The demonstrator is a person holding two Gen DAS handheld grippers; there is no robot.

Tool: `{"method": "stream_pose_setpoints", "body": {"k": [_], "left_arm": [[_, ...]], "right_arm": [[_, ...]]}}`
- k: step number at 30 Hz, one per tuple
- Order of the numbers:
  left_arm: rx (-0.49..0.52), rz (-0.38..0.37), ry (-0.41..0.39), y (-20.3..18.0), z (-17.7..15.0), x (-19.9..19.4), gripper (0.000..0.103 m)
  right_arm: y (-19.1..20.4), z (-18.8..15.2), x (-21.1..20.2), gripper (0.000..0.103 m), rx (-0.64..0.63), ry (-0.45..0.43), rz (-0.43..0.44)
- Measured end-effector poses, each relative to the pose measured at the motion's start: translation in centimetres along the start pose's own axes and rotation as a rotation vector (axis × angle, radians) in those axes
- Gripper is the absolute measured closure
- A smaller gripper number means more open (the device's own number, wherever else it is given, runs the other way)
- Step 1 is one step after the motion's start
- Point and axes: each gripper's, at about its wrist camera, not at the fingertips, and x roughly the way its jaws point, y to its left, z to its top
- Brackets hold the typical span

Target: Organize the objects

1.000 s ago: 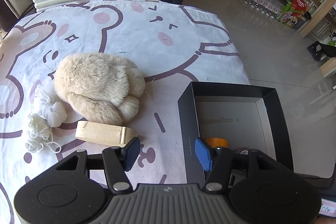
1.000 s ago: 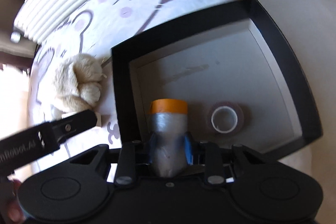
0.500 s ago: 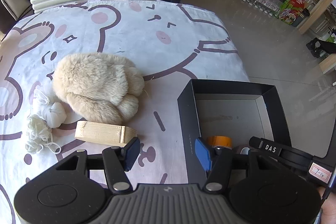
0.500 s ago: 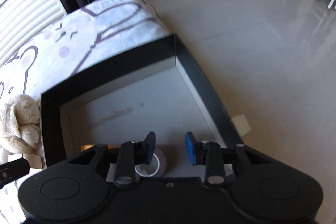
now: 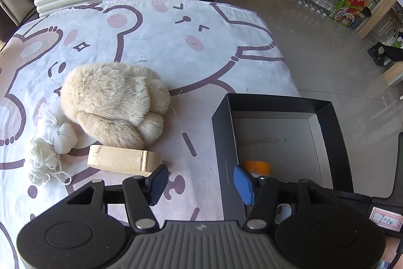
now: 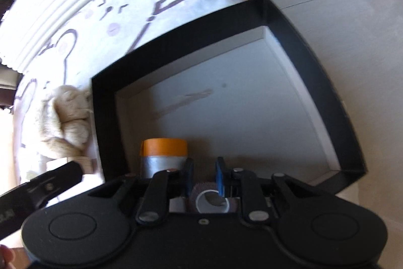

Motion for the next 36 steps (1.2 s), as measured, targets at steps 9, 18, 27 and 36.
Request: {"method": "stream_pose_setpoints", "body": {"k": [9, 18, 27, 36], "left_arm": [[-0.007, 0.003, -0.004, 0.3, 0.0, -0.2, 0.044], [-0.021, 0.014, 0.002, 1.9, 0.1, 0.0, 0.044], [-0.03, 0.014, 0.001, 2.1, 0.2, -0.1, 0.044], [-0.002, -0.003, -0.005, 0.6, -0.1, -0.4, 0.044]], "right_arm": [[0.8, -0.2, -1.6, 0.08, 0.016, -0.153, -0.041], [2.1, 0.7, -1.2, 0.078, 0.041, -0.241, 0.045], [4.1, 0.4, -0.4, 0.086, -0.047, -0.141, 0.088], [2.2, 0.3, -2.9, 0.085, -0.012, -0.167, -0.013]]}}
